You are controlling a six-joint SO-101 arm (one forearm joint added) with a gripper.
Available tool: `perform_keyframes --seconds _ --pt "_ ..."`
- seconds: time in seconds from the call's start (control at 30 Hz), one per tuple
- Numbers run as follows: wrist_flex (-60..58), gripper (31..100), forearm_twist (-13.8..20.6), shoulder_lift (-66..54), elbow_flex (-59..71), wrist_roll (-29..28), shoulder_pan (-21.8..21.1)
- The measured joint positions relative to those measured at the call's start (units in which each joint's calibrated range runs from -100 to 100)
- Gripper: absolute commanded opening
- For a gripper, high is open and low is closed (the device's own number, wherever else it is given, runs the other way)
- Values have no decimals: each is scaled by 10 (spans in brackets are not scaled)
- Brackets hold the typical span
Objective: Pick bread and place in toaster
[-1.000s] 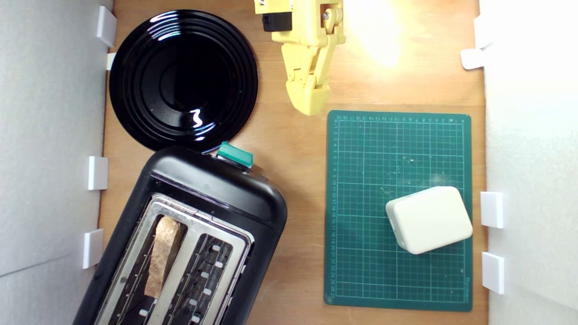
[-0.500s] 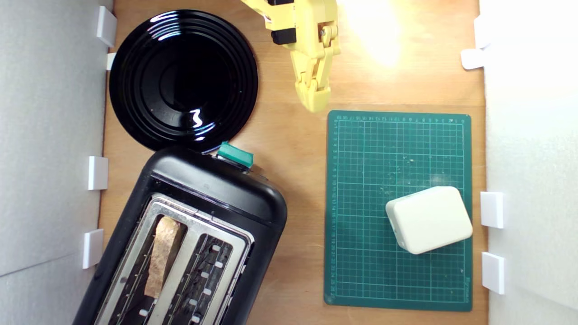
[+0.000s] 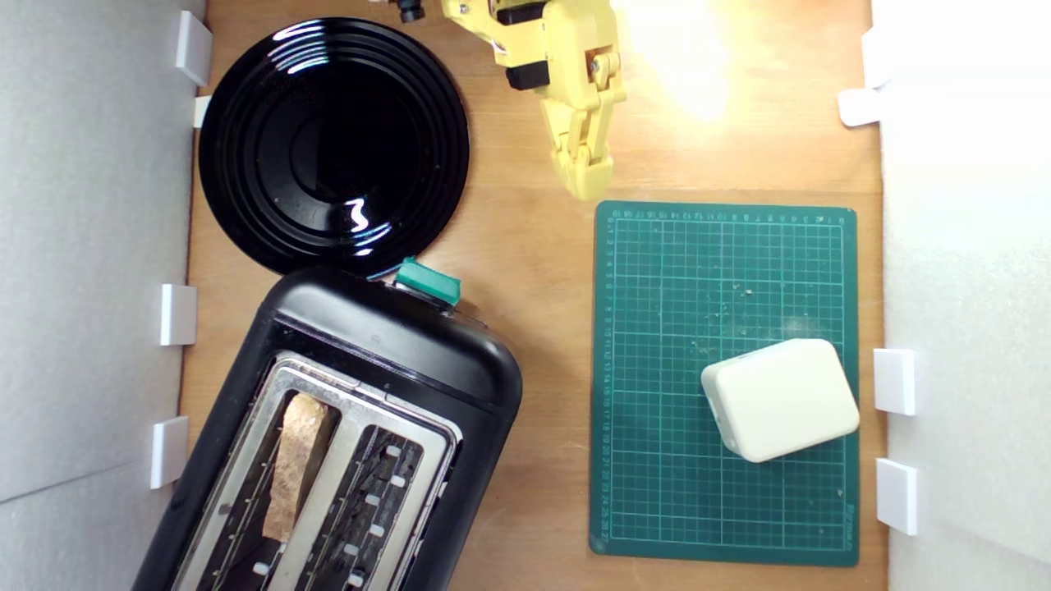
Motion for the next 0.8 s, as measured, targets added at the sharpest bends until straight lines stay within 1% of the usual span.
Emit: perform_keyframes --seconds 0.2,0.5,0.53,0.57,0.8 --pt "-1 433 -1 -52 80 6 0" --pt "-3 433 2 -66 150 9 -3" --pt "-3 433 4 -53 156 9 -4" --pt "-3 433 -2 -55 166 9 -1" --pt "-4 433 -1 -56 199 9 -2"
